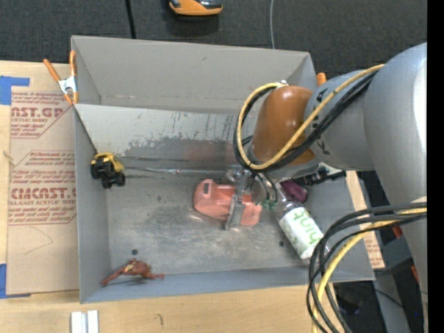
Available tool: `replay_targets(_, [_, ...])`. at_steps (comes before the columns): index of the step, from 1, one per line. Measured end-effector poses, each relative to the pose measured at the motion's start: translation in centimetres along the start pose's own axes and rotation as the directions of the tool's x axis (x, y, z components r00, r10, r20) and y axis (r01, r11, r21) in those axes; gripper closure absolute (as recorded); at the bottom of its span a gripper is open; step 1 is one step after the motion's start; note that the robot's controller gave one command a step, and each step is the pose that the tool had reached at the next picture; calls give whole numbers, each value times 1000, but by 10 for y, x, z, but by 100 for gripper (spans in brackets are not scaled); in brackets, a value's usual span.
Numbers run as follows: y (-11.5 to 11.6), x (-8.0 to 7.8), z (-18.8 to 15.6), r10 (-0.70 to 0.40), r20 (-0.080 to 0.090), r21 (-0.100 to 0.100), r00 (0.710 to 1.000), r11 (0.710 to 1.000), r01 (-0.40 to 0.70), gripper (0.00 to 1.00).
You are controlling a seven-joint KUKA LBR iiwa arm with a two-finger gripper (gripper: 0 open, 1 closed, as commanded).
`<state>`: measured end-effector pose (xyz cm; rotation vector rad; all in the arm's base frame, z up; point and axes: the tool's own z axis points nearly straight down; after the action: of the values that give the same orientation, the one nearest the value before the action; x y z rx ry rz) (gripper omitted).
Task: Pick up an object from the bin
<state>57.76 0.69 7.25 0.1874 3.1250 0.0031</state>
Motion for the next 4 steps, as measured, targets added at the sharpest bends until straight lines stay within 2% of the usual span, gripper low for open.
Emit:
replay_targets(1, [0,0,0,0,0,0,1000,1000,0,100])
replay_targets(2, [9,4,-48,18,-22,4,1000,1000,-18,100])
replay_targets(3, [8,9,-61,47,-4,1,999,999,-47,100])
replay_targets(4, [5,18,-86,42,-29,6,999,999,-42,100])
